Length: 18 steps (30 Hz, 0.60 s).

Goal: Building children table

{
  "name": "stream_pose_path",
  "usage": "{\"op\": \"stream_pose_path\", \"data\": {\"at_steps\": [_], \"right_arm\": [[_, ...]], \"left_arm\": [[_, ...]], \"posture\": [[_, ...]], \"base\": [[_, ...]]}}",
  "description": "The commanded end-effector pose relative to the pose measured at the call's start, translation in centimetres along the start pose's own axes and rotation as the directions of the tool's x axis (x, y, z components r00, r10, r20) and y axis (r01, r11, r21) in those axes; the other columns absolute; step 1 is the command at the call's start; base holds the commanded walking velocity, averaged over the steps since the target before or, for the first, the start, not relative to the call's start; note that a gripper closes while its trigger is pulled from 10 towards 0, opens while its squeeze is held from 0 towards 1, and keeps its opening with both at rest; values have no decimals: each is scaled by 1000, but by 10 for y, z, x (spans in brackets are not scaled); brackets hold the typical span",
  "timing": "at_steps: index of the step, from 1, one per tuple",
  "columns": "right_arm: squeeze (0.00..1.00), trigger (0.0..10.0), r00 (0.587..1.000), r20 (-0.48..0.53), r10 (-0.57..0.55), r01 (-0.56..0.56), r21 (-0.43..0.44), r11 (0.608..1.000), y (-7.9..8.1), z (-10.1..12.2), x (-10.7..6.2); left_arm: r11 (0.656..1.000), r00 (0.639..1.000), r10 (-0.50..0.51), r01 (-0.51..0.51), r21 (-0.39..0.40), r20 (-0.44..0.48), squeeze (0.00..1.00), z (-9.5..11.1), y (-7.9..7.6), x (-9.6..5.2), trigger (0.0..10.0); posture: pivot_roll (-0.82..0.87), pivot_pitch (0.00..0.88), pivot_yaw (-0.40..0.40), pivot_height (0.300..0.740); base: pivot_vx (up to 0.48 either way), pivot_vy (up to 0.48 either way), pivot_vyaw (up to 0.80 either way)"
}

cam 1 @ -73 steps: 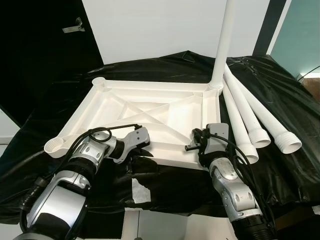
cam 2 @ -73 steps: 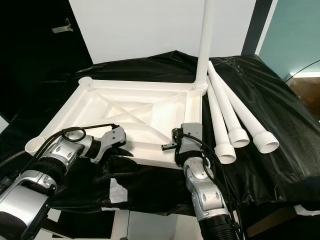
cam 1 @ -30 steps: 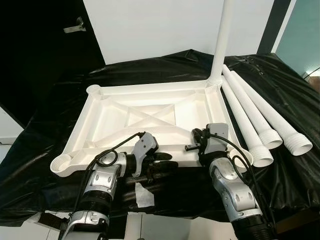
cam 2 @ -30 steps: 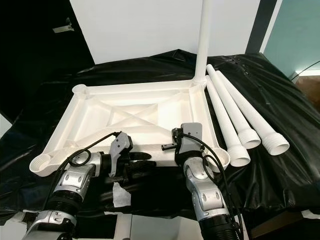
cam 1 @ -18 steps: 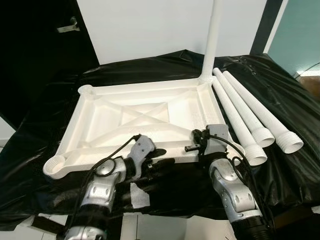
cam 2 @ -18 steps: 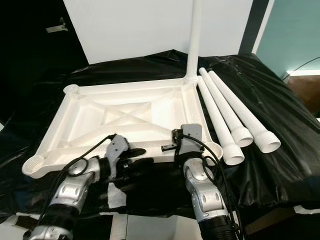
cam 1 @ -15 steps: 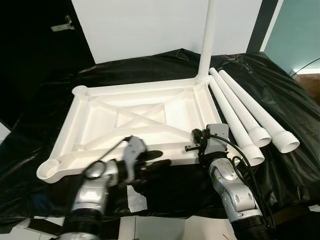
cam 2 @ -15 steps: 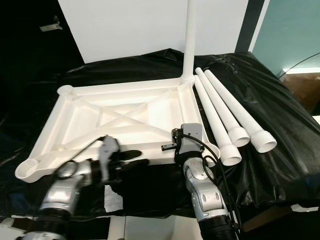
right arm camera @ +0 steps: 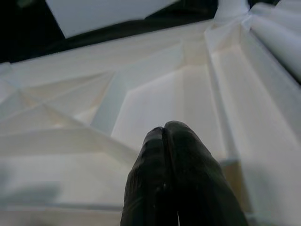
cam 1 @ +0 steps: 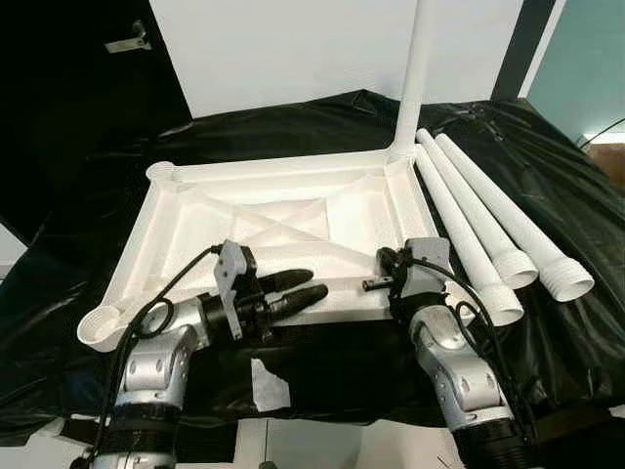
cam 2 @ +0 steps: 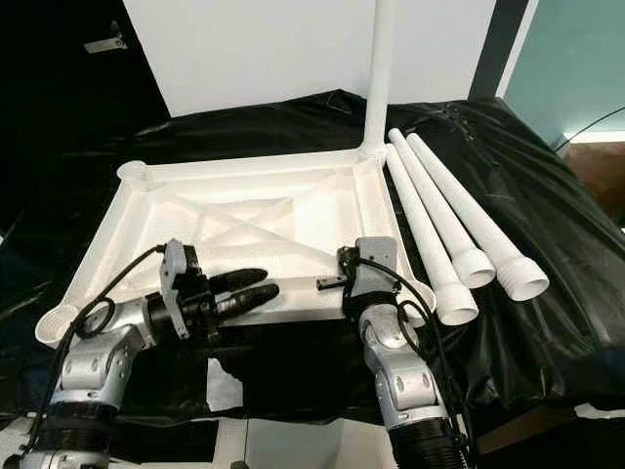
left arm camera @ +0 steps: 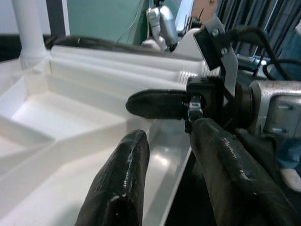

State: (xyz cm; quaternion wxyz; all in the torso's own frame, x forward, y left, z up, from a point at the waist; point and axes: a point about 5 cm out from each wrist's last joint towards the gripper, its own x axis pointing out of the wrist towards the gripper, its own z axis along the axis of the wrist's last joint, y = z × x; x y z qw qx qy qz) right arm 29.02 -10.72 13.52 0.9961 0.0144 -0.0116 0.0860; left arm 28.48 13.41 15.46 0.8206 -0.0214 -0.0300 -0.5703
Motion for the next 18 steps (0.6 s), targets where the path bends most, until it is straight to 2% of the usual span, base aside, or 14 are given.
{"op": "stream_pose_path", "data": {"at_steps": [1,2,3,4,5,8,9,11,13,14,15,16,18], "right_arm": [[0,10000,998,21,-54,54,0,999,-6,8,0],[0,10000,989,34,-141,141,8,990,-18,14,0],[0,10000,989,34,-141,141,8,990,-18,14,0],[0,10000,970,45,-238,237,17,971,-32,20,-2],[0,10000,970,45,-238,237,17,971,-32,20,-2],[0,10000,926,41,-374,373,41,927,-55,32,-8],[0,10000,926,41,-374,373,41,927,-55,32,-8],[0,10000,902,0,-433,432,64,900,-64,32,-12],[0,10000,846,-64,-530,533,77,842,-81,27,-21],[0,10000,846,-64,-530,533,77,842,-81,27,-21],[0,10000,825,-85,-559,565,79,821,-87,25,-25],[525,10000,817,-94,-569,575,75,815,-92,24,-26],[525,10000,816,-97,-569,576,71,814,-95,25,-27]], "left_arm": [[999,999,39,-39,0,11,0,1,5,4,10000],[995,995,98,-98,-3,18,0,0,10,12,10000],[995,995,98,-98,-3,18,0,0,10,12,10000],[992,992,123,-123,-8,20,0,-2,10,21,10000],[992,992,123,-123,-8,20,0,-2,10,21,10000],[995,995,95,-95,-10,16,0,-4,2,38,10000],[995,995,95,-95,-10,16,0,-4,2,38,10000],[997,997,78,-78,-13,7,0,-5,-1,42,10000],[997,997,78,-78,-14,-8,0,-8,-1,44,10000],[997,997,78,-78,-14,-8,0,-8,-1,44,10000],[997,997,79,-80,-14,-13,0,-9,-1,44,10000],[997,997,78,-79,-16,-20,0,-11,-2,45,10000],[997,997,79,-79,-16,-23,0,-12,-2,46,10000]], "posture": [[-144,24,63,740],[-147,27,62,740],[-147,27,62,740],[-153,30,63,740],[-153,30,63,740],[-159,35,65,740],[-159,35,65,740],[-168,39,68,740],[-174,41,70,740],[-174,41,70,740],[-174,41,70,740],[-182,43,73,740],[-182,43,73,740]], "base": [[0,0,0],[0,0,0],[0,0,0],[0,0,0],[0,0,0],[0,0,0],[0,0,0],[0,0,0],[0,0,0],[0,0,0],[0,0,0],[0,0,0],[0,0,0]]}}
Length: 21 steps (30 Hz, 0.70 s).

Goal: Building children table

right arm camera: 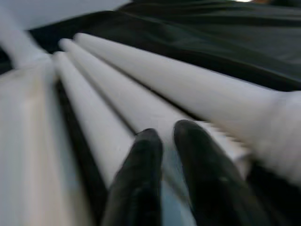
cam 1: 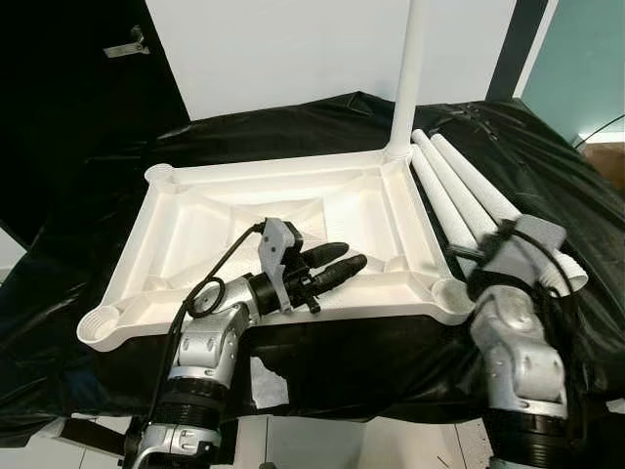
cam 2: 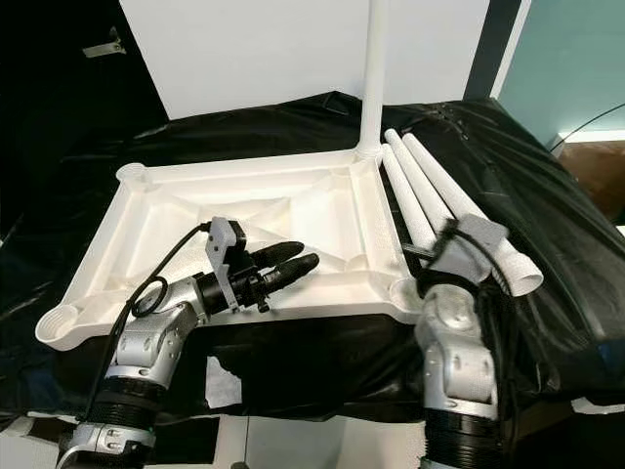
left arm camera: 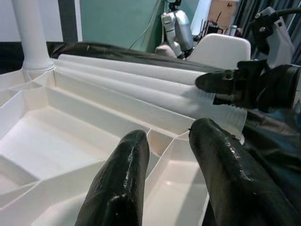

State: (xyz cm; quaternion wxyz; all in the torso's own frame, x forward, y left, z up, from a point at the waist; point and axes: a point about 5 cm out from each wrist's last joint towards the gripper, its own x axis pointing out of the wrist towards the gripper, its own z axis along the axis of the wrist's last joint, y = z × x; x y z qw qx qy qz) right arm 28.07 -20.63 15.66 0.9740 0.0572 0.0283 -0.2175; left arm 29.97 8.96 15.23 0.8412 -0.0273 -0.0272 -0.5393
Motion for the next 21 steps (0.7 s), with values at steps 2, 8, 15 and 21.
{"op": "stream_pose_path", "data": {"at_steps": [2,8,15,21], "right_arm": [[1000,10000,1000,-11,5,-5,12,1000,-1,2,0],[1000,10000,999,-40,22,-22,16,1000,-1,7,7],[729,10000,992,-79,101,-100,17,995,7,10,13],[0,10000,983,-146,110,-104,47,993,4,6,20]], "left_arm": [[1000,999,7,-7,-1,-33,0,-8,-1,1,10000],[1000,999,12,-11,13,-48,0,-11,-3,7,10000],[1000,998,3,-1,26,-63,0,-14,-6,8,10000],[999,998,-8,11,36,-68,0,-16,-10,12,10000]], "posture": [[-183,42,73,740],[-177,38,71,740],[-162,29,72,740],[-157,25,75,740]], "base": [[0,0,0],[0,0,0],[0,0,0],[0,0,0]]}}
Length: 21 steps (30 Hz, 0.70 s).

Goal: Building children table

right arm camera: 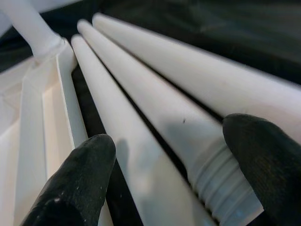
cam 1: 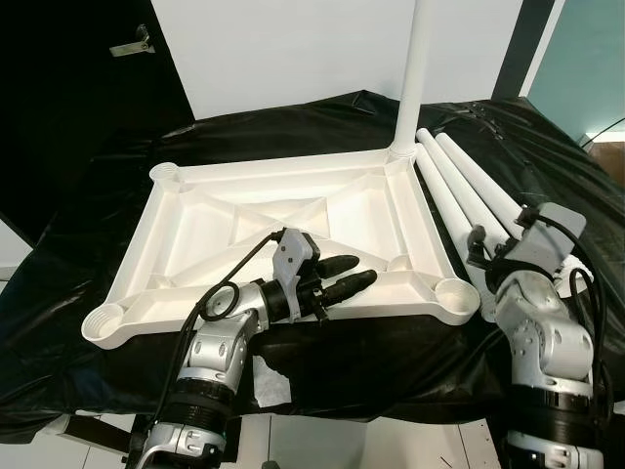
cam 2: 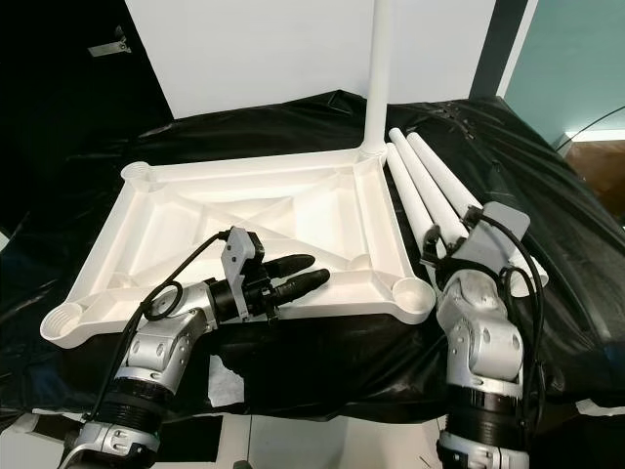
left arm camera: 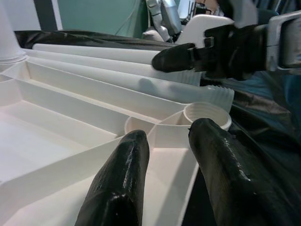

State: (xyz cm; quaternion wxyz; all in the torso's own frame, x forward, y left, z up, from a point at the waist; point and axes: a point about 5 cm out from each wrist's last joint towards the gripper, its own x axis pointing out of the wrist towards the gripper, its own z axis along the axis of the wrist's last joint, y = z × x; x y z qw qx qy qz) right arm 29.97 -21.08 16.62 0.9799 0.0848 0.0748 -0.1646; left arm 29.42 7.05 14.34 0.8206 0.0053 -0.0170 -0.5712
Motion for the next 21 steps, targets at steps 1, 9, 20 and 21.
{"op": "stream_pose_path", "data": {"at_steps": [1,9,20,21], "right_arm": [[0,10000,998,-59,19,-19,4,1000,-1,-5,3],[0,10000,992,-115,43,-46,-16,999,-4,-3,5],[0,10000,915,-382,130,-158,-42,987,-1,-45,-2],[0,10000,912,-390,124,-151,-41,988,-2,-47,-5]], "left_arm": [[998,998,62,-62,-5,-16,0,-7,1,-1,10000],[998,998,56,-56,-11,-11,0,-6,-2,4,10000],[998,998,57,-57,-13,-15,0,-13,-11,10,10000],[998,998,66,-66,-17,-16,0,-14,-12,9,10000]], "posture": [[-160,22,79,740],[-156,50,66,740],[-158,60,40,740],[-159,61,39,740]], "base": [[0,0,0],[0,0,0],[0,0,0],[0,0,0]]}}
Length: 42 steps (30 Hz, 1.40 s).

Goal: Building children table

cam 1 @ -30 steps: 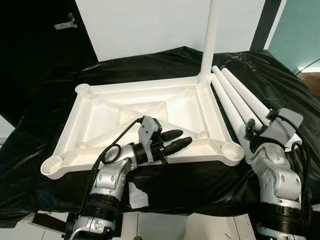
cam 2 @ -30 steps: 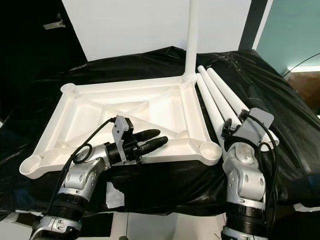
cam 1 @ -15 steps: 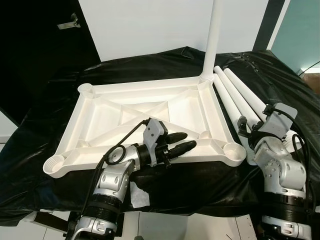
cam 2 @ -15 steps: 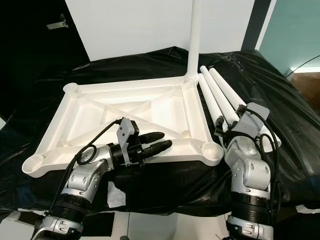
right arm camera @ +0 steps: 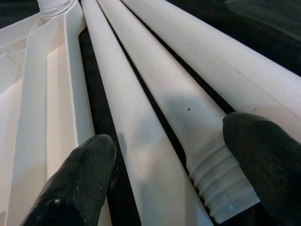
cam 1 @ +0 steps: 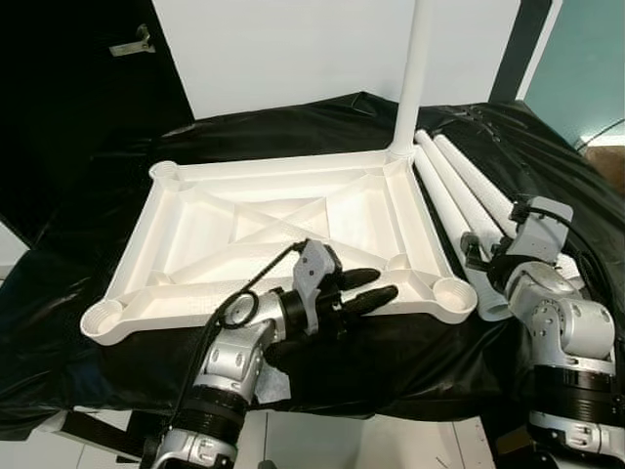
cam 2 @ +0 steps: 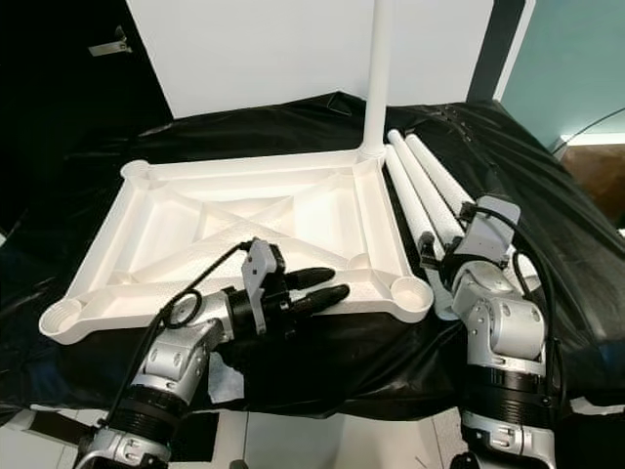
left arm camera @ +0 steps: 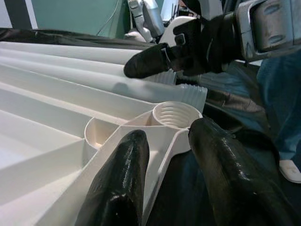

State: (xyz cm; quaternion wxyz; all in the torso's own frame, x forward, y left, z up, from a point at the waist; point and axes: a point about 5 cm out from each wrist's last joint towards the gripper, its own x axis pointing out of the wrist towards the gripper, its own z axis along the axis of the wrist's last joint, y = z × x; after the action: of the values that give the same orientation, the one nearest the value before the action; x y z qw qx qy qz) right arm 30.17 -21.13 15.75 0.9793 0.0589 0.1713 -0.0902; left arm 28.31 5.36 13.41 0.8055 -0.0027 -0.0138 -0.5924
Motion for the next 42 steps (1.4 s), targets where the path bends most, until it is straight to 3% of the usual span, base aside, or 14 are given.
{"op": "stream_pose_path", "data": {"at_steps": [1,14,20,29,42], "right_arm": [[0,10000,980,-198,32,-25,35,999,3,-39,-1],[0,10000,986,-169,-7,7,-3,1000,-1,-25,-13],[0,10000,966,-256,17,-18,0,1000,0,-46,-4],[0,10000,928,-371,42,-25,51,998,3,-73,-9],[0,10000,912,-411,14,-13,6,1000,-14,-83,-20]], "left_arm": [[993,993,118,-118,1,-19,0,-5,5,-3,10000],[993,993,115,-115,8,-40,0,-10,6,1,10000],[996,995,92,-91,11,-41,0,-11,2,6,10000],[994,994,104,-103,21,-41,0,-12,2,4,10000],[995,994,95,-94,21,-44,0,-13,1,6,10000]], "posture": [[-159,61,39,740],[-196,51,49,740],[-189,35,49,740],[-163,26,41,740],[-180,29,43,740]], "base": [[0,0,0],[0,0,0],[0,0,0],[0,0,0],[0,0,0]]}}
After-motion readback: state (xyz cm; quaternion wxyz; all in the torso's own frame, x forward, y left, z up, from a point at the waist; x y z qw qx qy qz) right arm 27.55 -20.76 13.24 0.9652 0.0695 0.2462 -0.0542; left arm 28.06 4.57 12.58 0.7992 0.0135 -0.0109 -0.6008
